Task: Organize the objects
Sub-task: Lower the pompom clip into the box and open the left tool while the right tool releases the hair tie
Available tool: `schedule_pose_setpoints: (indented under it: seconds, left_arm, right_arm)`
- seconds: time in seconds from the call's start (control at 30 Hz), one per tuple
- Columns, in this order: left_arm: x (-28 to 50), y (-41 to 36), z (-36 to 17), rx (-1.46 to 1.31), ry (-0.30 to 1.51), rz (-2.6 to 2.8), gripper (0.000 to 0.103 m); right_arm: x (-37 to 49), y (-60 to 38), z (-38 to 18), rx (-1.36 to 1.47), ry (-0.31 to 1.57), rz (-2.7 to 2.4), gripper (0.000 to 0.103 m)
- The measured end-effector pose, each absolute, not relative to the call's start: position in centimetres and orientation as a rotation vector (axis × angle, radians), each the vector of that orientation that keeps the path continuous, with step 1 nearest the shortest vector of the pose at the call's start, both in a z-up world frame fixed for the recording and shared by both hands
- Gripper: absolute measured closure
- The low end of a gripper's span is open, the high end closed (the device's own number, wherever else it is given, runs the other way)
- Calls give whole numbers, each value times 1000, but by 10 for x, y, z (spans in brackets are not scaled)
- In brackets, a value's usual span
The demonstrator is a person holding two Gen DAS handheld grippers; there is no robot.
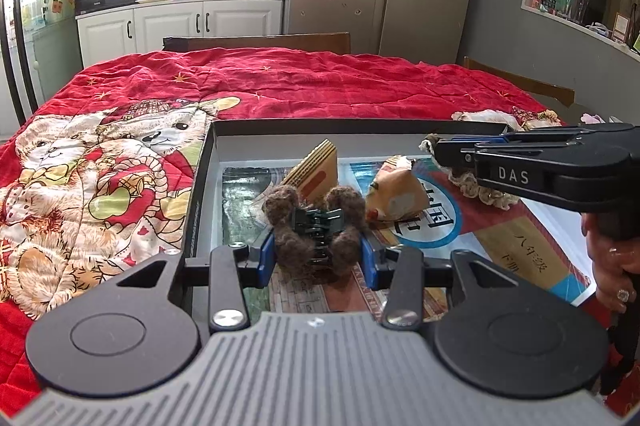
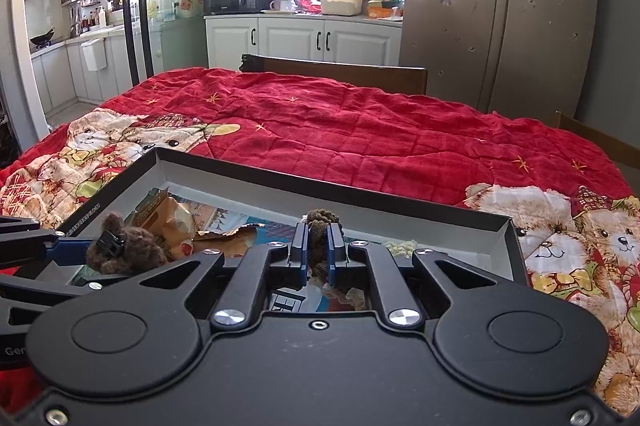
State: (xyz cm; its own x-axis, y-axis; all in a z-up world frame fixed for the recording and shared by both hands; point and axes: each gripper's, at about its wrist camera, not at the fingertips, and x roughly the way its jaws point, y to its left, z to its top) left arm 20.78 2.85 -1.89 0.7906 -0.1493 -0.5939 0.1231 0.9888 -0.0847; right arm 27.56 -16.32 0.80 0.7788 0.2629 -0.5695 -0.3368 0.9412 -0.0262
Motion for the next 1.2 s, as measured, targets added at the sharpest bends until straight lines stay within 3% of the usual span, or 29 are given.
schedule_pose_setpoints:
  seconds: [0.7, 1.2]
  left_arm:
    - [209, 25, -23, -19, 647, -154, 55]
    - [207, 24, -23, 0, 638, -149, 42]
  right_arm:
    - [282, -159, 2, -136, 645, 362, 93]
    - [288, -152, -4, -175, 714, 377, 90]
